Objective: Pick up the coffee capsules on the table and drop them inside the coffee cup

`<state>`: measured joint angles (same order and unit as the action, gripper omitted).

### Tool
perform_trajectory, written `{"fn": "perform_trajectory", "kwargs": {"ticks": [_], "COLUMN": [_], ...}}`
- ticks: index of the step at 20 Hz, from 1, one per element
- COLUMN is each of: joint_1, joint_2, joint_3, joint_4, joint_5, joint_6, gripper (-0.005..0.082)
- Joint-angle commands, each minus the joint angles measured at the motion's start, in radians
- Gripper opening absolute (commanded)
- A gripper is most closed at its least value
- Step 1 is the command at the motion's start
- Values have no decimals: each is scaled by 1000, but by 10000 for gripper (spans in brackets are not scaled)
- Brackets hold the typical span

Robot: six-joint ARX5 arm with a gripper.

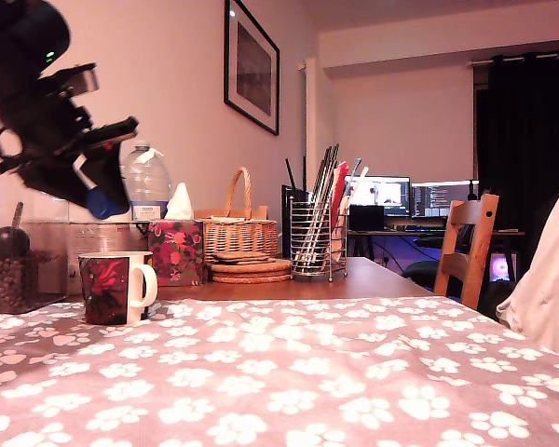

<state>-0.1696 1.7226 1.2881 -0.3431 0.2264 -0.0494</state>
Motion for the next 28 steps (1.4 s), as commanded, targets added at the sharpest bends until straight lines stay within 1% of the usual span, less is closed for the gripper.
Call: {"fn": "perform_trajectory", "kwargs": {"ticks": [1,9,13,20,21,23,24,28], "joint_1": [-3,-3,-3,-3,-3,-3,-3,-3], "joint_2": [55,182,203,204,204,204,204,204], "joint_3": [13,150,158,158,158,158,158,158], "joint_4": [-29,-140,-146,-147,-146,-147,-149,-149], "joint_5": [0,-3,-25,-26,-26,-26,-26,-26], "joint_6": [-3,5,5,5,5,5,5,5], "gripper": [146,146,145,153,184,295,334,345]}}
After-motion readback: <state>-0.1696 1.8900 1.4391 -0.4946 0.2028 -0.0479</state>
